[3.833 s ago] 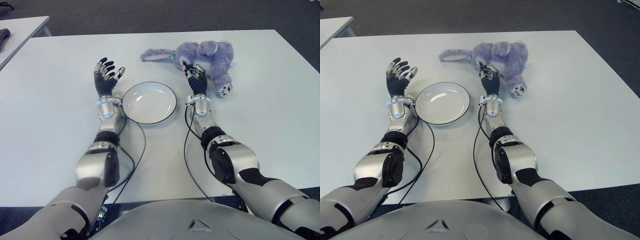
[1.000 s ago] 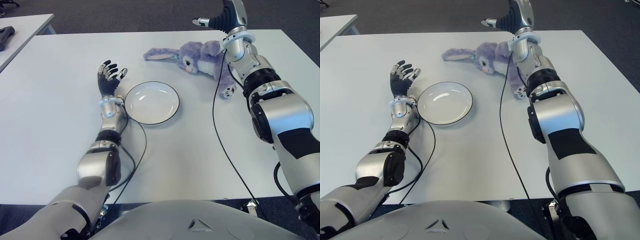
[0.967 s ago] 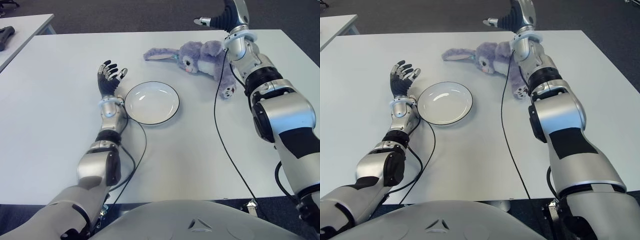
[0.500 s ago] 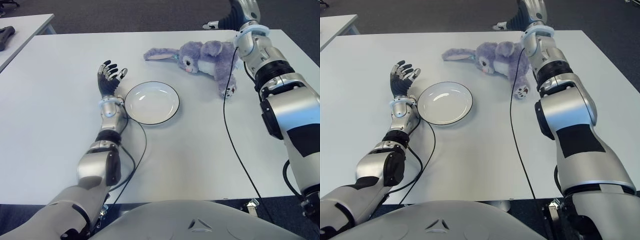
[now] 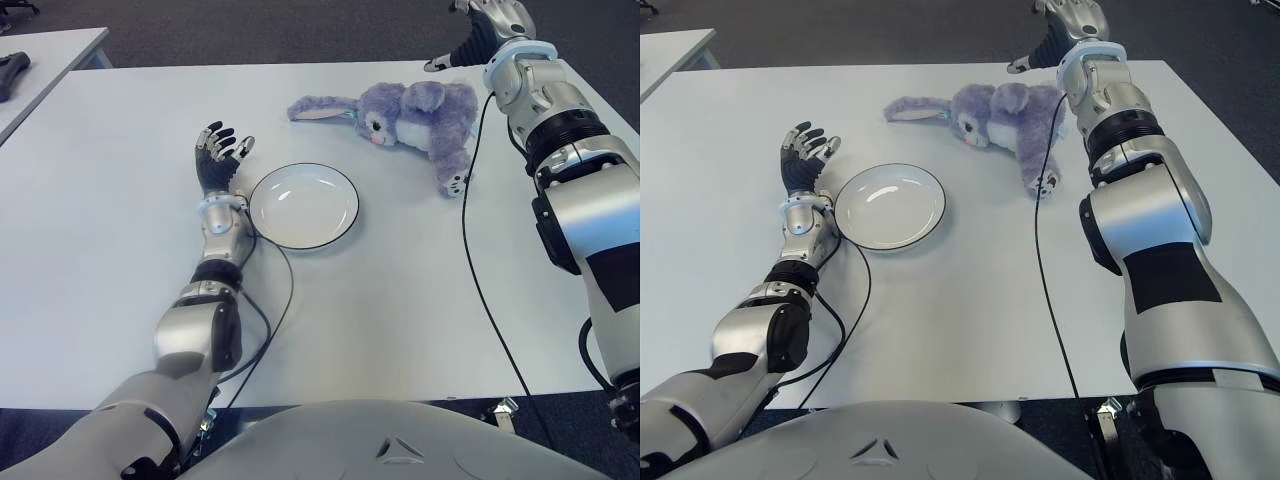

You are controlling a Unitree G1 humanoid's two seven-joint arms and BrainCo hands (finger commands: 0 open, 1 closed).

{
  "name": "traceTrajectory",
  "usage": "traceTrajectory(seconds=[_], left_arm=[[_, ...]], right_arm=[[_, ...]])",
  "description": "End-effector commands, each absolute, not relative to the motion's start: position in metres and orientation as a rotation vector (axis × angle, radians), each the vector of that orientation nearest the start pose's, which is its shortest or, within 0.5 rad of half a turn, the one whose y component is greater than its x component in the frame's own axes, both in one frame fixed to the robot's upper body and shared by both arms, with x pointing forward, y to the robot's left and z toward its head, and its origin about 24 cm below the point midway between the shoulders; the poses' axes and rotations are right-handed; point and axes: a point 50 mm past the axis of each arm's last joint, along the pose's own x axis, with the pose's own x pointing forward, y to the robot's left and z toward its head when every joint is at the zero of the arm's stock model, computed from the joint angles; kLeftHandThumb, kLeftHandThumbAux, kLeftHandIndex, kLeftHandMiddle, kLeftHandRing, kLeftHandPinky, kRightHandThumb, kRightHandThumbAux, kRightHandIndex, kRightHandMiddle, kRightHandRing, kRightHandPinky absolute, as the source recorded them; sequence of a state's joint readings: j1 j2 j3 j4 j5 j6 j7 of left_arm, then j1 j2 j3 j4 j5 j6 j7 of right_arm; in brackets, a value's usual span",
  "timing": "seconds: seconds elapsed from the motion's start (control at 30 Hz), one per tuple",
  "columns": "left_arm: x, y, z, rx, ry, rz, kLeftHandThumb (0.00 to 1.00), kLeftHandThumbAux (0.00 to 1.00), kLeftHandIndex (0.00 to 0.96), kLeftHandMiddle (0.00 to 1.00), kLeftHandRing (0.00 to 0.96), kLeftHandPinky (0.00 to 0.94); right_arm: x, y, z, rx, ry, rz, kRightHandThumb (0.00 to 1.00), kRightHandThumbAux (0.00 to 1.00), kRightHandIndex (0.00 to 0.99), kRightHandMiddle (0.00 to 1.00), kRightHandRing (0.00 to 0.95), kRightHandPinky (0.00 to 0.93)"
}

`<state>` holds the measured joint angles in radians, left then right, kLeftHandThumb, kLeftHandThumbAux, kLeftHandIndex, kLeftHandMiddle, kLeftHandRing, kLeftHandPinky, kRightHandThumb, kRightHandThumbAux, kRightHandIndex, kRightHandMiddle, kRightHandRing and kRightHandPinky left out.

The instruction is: Put the doll into the plate.

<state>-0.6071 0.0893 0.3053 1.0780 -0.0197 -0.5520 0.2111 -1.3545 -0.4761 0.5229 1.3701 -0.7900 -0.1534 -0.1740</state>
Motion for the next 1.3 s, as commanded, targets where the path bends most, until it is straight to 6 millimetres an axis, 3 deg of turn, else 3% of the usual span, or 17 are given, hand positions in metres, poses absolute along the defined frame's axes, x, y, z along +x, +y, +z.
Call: traceTrajectory(seconds=[0.03, 0.5, 1.3], left_arm=[[0.224, 0.184, -0.101, -0.125, 0.480, 0.481, 0.000, 0.750, 0.231, 0.301, 0.279, 0.235], [0.224, 0.182, -0.100, -0.121, 0.476, 0.479, 0.000, 0.738, 0.221, 0.300, 0.276, 0.223], [0.225, 0.181, -0.101, -0.114, 0.488, 0.473, 0.000, 0.710, 0.204, 0.288, 0.264, 0.198]], right_arm=[[0.426, -0.212, 0.218, -1.759, -0.002, -0.018, 0.078, 0.519, 0.155, 0.000, 0.000, 0.000], [0.425, -0.213, 0.203, -1.782, 0.056, -0.003, 0.076, 0.487, 0.001, 0.000, 0.000, 0.000], [0.426, -0.194, 0.188, -1.825, -0.011, 0.019, 0.154, 0.550, 0.000, 0.000, 0.000, 0.000]])
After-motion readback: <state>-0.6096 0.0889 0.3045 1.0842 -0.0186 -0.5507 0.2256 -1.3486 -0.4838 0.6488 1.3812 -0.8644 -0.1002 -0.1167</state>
